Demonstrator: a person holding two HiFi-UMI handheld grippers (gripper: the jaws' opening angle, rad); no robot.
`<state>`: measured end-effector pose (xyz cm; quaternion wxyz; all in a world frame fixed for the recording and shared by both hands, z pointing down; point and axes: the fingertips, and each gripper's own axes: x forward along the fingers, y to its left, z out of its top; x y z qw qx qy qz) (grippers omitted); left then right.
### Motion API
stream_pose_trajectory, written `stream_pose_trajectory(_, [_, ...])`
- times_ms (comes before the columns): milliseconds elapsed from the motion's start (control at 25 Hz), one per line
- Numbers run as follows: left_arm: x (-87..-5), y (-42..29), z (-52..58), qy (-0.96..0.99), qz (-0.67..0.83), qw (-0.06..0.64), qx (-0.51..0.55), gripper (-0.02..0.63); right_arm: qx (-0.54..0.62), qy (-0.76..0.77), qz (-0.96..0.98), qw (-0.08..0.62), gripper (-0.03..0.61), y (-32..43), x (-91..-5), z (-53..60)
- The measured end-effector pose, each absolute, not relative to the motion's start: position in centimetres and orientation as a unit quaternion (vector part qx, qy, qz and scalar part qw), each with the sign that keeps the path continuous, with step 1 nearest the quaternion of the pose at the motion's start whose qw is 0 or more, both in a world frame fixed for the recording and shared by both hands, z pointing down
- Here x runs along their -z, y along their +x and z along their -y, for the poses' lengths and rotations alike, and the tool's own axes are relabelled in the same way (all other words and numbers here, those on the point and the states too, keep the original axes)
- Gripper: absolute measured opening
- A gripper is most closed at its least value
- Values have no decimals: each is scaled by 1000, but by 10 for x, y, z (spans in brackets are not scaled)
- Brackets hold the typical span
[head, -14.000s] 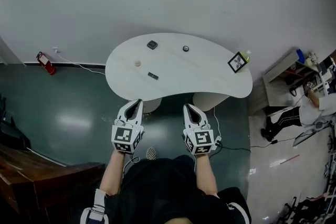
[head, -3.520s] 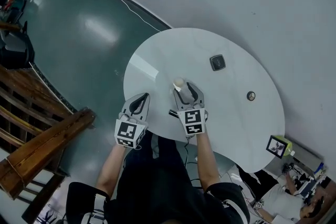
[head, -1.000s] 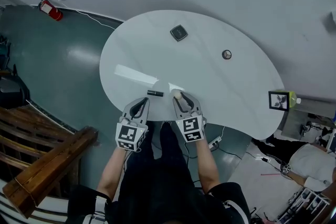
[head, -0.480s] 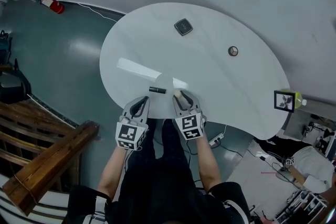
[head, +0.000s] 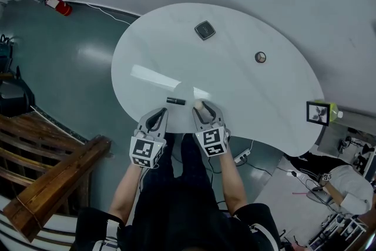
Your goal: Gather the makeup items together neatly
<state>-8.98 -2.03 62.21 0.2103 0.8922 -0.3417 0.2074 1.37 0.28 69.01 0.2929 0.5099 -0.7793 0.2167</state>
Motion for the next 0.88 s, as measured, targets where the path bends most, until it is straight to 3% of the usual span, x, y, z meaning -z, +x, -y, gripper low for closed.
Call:
stream_pose_trajectory(280, [-611, -89, 22, 894, 345, 202, -204, 17, -198, 521, 786, 269, 178, 18, -662, -1])
stream_pose_trajectory(880, [-526, -77, 29, 911, 351, 139, -165, 17, -136, 574, 785, 190, 176, 41, -546, 7])
